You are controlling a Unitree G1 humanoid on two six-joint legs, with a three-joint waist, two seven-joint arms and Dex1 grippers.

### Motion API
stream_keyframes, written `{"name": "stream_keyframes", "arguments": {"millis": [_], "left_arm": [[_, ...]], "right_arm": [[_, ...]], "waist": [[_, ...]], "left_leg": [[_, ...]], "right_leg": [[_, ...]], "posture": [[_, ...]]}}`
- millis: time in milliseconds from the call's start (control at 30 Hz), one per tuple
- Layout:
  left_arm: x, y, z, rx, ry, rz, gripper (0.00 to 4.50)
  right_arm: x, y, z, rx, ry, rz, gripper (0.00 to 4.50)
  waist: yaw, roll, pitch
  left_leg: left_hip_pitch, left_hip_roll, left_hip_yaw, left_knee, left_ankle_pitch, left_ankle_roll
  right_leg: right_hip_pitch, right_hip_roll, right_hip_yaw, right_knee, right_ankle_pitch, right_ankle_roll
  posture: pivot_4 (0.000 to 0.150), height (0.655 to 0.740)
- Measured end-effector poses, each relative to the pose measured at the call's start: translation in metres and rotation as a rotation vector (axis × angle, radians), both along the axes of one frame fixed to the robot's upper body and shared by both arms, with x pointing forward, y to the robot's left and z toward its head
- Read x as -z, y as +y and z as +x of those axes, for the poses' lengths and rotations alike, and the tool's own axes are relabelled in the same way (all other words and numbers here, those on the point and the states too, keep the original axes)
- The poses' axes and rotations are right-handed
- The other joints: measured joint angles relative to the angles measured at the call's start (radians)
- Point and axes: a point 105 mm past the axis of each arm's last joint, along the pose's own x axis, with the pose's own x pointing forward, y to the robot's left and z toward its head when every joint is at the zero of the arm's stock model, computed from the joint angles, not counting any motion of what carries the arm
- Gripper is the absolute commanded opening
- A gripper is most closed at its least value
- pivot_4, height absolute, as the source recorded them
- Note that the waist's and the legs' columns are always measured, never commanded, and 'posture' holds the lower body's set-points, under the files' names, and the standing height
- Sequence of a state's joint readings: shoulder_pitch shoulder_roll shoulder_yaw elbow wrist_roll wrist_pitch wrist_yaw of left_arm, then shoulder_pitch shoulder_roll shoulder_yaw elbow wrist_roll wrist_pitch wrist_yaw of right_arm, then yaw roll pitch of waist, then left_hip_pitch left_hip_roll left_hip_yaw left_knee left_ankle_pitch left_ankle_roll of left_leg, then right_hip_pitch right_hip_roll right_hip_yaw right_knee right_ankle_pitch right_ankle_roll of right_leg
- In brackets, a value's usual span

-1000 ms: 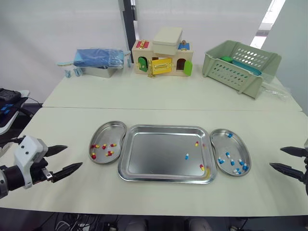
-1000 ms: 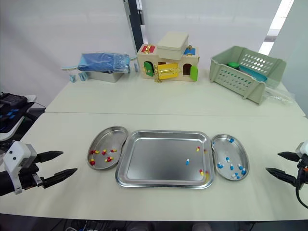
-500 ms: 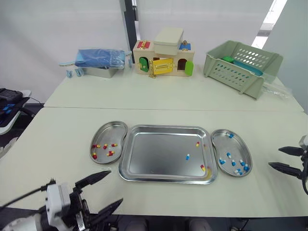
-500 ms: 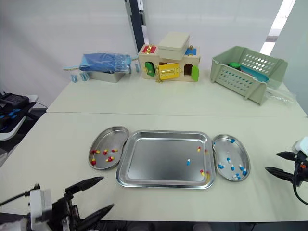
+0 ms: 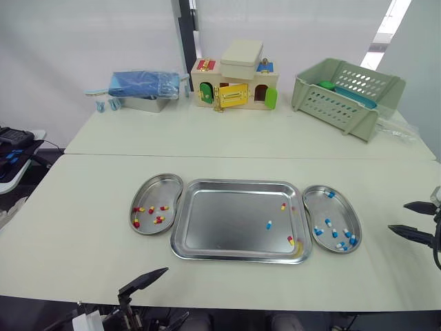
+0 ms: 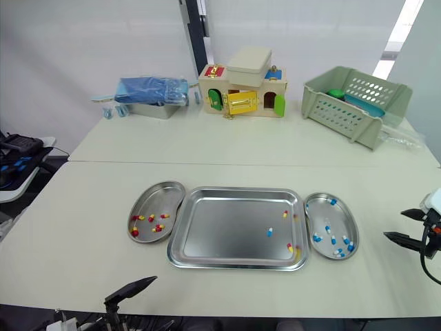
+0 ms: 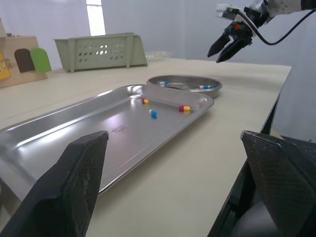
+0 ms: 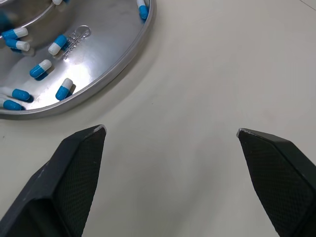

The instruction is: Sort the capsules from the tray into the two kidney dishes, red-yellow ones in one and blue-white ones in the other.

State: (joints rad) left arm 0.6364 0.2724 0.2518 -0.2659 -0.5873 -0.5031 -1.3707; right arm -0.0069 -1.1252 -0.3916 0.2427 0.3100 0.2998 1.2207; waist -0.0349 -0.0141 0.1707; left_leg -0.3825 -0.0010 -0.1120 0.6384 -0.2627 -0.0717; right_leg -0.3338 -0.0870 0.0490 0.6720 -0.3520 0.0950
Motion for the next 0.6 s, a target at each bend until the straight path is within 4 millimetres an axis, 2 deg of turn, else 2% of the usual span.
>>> {"name": "stream_keyframes", "arguments": {"millis": [100, 200, 400, 467, 600], "left_arm": [[-0.003, -0.007, 0.004, -0.005, -0.016, -0.011, 4.46], [-0.003, -0.011, 0.005, -0.008, -0.014, -0.019, 4.46], [-0.007, -0.015, 0.003, -0.030, -0.011, -0.034, 4.46], [-0.007, -0.016, 0.003, -0.037, -0.002, -0.039, 4.46], [-0.008, -0.020, 0.001, -0.051, 0.010, -0.065, 4.46]], "right_arm": [[-0.009, 0.005, 0.000, 0.001, 0.030, 0.039, 4.50], [-0.025, 0.030, -0.002, -0.065, 0.070, 0.129, 4.50], [-0.071, 0.120, -0.009, -0.351, 0.073, 0.178, 4.50], [-0.069, 0.142, -0.011, -0.407, 0.079, 0.168, 4.50], [-0.051, 0.191, -0.001, -0.475, 0.057, 0.195, 4.50]], "waist": [[-0.001, 0.001, 0.000], [-0.001, 0.002, 0.000], [0.002, 0.001, 0.000], [0.004, -0.001, 0.001], [0.002, -0.002, 0.001]], "left_leg": [[0.000, 0.000, 0.000, 0.000, 0.000, 0.000], [0.000, 0.000, 0.000, 0.000, 0.000, 0.000], [-0.001, 0.000, -0.001, 0.000, 0.000, 0.000], [-0.002, 0.000, -0.002, 0.000, 0.000, 0.000], [-0.007, 0.000, -0.003, 0.001, 0.000, 0.000]], "right_leg": [[0.000, 0.000, 0.001, 0.000, 0.000, 0.000], [0.000, 0.000, 0.000, 0.000, 0.000, 0.000], [0.000, 0.000, -0.002, -0.001, 0.000, 0.000], [0.000, 0.000, -0.002, -0.002, 0.000, 0.001], [-0.001, 0.000, -0.002, -0.009, 0.003, 0.004]], "posture": [[0.150, 0.7400], [0.150, 0.7400], [0.150, 0.7400], [0.150, 0.7400], [0.150, 0.7400]]}}
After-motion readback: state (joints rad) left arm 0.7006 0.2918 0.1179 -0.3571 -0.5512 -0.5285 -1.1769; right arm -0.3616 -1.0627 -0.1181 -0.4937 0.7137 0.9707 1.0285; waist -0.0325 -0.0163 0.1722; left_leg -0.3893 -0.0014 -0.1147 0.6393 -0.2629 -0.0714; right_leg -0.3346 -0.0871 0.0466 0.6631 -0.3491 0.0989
